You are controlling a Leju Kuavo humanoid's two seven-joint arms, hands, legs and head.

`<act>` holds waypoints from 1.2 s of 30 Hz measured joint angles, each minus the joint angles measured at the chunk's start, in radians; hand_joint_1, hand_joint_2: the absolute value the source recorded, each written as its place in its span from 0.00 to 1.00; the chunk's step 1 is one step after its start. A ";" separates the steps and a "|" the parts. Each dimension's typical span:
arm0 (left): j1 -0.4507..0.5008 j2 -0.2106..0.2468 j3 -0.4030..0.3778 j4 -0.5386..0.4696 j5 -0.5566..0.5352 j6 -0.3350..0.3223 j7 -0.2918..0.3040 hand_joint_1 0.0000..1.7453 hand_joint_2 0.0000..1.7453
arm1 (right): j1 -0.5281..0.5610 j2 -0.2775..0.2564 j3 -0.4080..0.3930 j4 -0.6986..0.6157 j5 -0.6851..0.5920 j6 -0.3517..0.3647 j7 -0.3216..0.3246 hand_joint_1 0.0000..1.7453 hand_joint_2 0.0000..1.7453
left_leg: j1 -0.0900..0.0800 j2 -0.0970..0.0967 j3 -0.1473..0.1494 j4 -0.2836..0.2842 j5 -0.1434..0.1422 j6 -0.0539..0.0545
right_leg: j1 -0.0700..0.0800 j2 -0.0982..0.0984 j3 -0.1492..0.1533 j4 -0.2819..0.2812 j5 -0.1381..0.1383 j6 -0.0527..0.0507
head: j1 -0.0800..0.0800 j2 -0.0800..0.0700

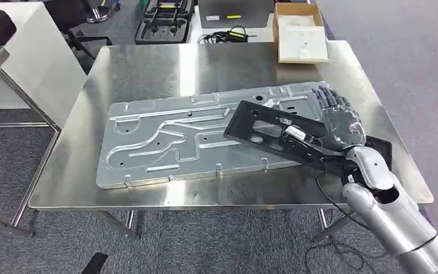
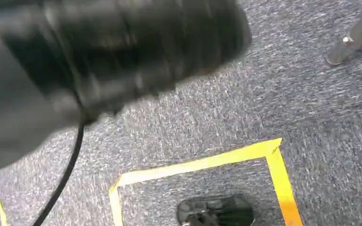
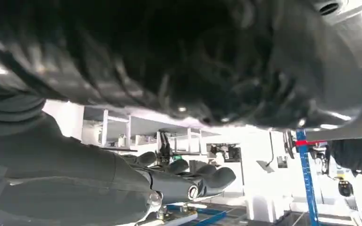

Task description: Take the parts from the cabinet and place them on the table.

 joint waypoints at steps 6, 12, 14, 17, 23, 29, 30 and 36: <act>0.001 0.002 0.001 0.001 0.013 0.009 0.013 0.00 0.00 | 0.002 0.021 0.026 -0.014 0.049 0.025 0.000 0.00 0.00 | 0.002 -0.001 0.161 -0.284 0.117 0.007 | 0.004 0.001 -0.006 0.008 0.003 0.011 | 0.000 0.000; 0.007 0.002 0.002 0.002 0.013 0.010 0.043 0.00 0.00 | 0.007 0.038 0.045 -0.018 0.055 0.020 0.009 0.00 0.00 | 0.000 0.002 0.146 -0.300 0.154 0.047 | -0.003 0.001 -0.019 0.013 0.002 0.045 | 0.002 0.000; 0.006 0.003 0.003 0.002 0.013 0.013 0.049 0.00 0.00 | 0.006 0.040 0.045 -0.019 0.030 0.017 0.027 0.00 0.00 | -0.002 0.002 0.134 -0.303 0.166 0.057 | -0.001 0.001 -0.056 0.120 -0.094 0.049 | 0.005 0.000; 0.007 0.003 0.004 0.002 0.029 0.016 0.050 0.00 0.00 | 0.010 0.053 0.045 -0.020 -0.075 -0.006 0.044 0.00 0.00 | -0.009 0.002 0.110 -0.300 0.183 0.062 | 0.000 0.001 -0.099 0.284 -0.177 0.050 | 0.005 0.000; 0.008 0.003 0.006 0.002 0.050 0.012 0.036 0.00 0.00 | 0.009 0.082 0.044 -0.056 -0.349 -0.143 0.057 0.00 0.00 | -0.017 0.001 0.073 -0.291 0.218 0.045 | 0.017 0.002 0.101 -0.001 -0.078 0.023 | 0.001 0.000; 0.011 0.005 0.009 0.005 0.061 0.014 0.029 0.00 0.00 | -0.007 0.134 0.034 -0.061 -0.603 -0.494 0.041 0.00 0.00 | -0.010 0.001 0.024 -0.219 0.127 0.011 | 0.008 -0.002 0.051 -0.024 -0.020 -0.013 | 0.004 0.000; 0.010 0.005 0.009 0.005 0.062 0.016 0.026 0.00 0.00 | -0.007 0.152 0.023 -0.061 -0.598 -0.559 0.027 0.00 0.00 | -0.007 0.001 0.007 -0.150 0.069 0.005 | 0.008 -0.003 0.037 -0.023 -0.009 -0.015 | 0.002 0.000; 0.011 0.002 0.010 0.006 0.068 0.020 0.008 0.00 0.00 | 0.003 0.212 -0.045 -0.061 -0.889 -0.636 -0.165 0.00 0.00 | 0.004 0.001 0.130 -0.147 0.115 -0.011 | 0.005 0.000 -0.055 -0.008 0.050 -0.003 | 0.002 0.000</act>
